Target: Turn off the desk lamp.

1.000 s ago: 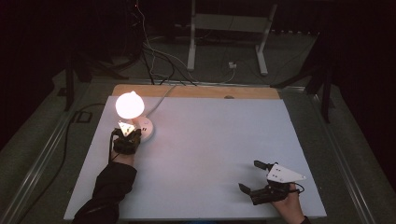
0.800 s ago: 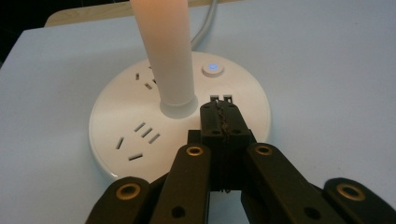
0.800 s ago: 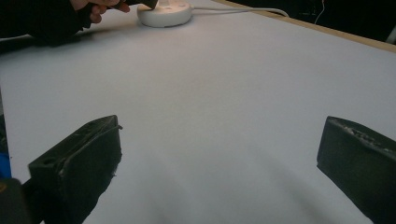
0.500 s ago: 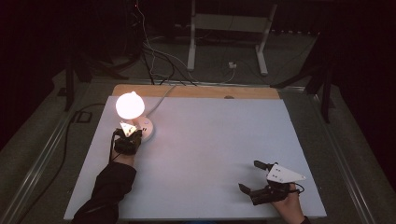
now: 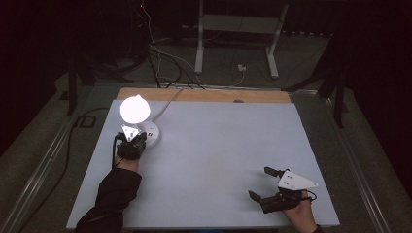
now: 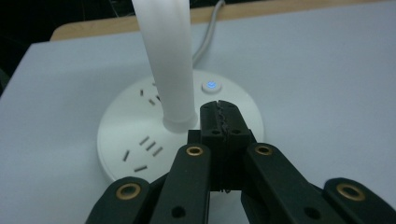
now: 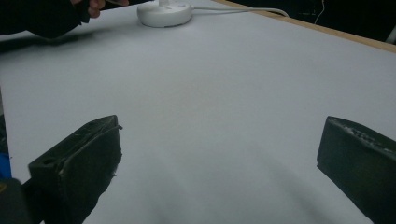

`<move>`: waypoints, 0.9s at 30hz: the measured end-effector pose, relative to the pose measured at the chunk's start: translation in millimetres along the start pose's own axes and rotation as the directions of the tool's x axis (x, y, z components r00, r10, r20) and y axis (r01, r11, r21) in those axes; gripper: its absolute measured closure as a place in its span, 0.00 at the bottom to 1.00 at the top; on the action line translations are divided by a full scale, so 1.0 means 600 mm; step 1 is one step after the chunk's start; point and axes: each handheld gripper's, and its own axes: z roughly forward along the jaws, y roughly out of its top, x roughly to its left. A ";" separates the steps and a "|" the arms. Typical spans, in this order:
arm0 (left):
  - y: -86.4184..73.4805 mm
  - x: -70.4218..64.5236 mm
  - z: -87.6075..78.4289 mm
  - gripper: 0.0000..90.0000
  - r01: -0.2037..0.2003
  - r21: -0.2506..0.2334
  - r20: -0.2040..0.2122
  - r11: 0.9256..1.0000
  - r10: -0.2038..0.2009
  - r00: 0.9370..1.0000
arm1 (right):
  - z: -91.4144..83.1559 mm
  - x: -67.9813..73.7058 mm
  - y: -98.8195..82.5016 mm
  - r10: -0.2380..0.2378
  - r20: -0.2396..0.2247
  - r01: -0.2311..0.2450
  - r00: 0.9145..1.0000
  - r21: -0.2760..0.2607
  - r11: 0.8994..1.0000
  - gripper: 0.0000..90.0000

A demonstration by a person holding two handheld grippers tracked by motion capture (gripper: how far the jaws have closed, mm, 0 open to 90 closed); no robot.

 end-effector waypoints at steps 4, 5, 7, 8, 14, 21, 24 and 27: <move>0.005 0.001 -0.006 1.00 -0.001 -0.005 0.005 1.000 0.001 1.000 | 0.001 0.001 0.000 -0.002 -0.001 0.002 1.000 0.002 1.000 0.00; 0.005 0.001 -0.006 1.00 -0.002 -0.007 0.005 1.000 0.002 1.000 | 0.001 0.001 0.000 -0.003 0.000 0.003 1.000 0.002 1.000 0.00; 0.006 -0.001 -0.007 1.00 -0.005 -0.009 0.006 1.000 0.006 1.000 | 0.000 0.001 0.000 0.001 0.001 -0.001 1.000 0.001 1.000 0.00; 0.007 -0.002 -0.008 1.00 -0.009 -0.010 0.006 1.000 0.009 1.000 | 0.000 0.001 0.000 0.001 0.001 -0.001 1.000 0.001 1.000 0.00; 0.007 -0.002 -0.009 1.00 -0.014 -0.011 0.006 1.000 0.014 1.000 | 0.000 0.001 0.000 -0.001 0.000 0.001 1.000 0.001 1.000 0.00; 0.006 -0.001 -0.010 1.00 -0.017 -0.010 0.002 1.000 0.017 1.000 | 0.000 0.001 0.000 0.000 0.000 0.000 1.000 0.000 1.000 0.00; 0.005 0.000 -0.009 1.00 -0.015 -0.009 0.003 1.000 0.015 1.000 | 0.000 0.001 0.000 0.000 0.000 0.000 1.000 0.000 1.000 0.00; 0.004 0.001 -0.007 1.00 -0.015 -0.003 0.003 1.000 0.015 1.000 | 0.001 0.001 0.000 0.002 -0.001 -0.002 1.000 0.000 1.000 0.00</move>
